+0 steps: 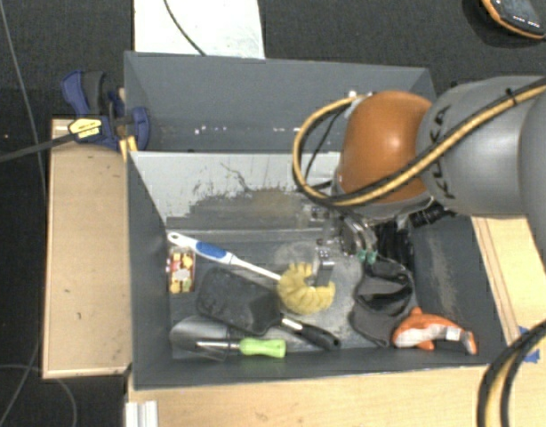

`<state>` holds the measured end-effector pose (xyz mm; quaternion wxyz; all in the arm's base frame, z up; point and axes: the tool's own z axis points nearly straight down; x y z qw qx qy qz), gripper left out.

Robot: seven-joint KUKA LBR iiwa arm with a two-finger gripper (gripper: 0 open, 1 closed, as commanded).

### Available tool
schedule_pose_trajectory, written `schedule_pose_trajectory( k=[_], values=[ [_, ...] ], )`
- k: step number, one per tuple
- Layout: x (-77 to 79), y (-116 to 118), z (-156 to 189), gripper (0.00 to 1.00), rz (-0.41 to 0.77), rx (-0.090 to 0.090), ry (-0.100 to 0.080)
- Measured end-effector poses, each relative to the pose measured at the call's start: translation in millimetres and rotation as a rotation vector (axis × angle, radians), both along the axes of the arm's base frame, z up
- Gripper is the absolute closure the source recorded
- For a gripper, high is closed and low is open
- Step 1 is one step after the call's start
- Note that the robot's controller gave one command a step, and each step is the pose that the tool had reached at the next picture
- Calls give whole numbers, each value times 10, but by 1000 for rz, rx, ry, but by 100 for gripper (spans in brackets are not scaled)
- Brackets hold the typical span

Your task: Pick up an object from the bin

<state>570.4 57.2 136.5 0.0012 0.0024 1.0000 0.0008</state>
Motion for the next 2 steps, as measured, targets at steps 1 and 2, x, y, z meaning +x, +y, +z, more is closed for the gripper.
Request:
schedule_pose_trajectory(
  k=[1, 2],
  values=[
    [0, 0, 0, 0, 0, 0, 0],
    [11, 147, -661, 0, -45, 1, 4]
  ],
)
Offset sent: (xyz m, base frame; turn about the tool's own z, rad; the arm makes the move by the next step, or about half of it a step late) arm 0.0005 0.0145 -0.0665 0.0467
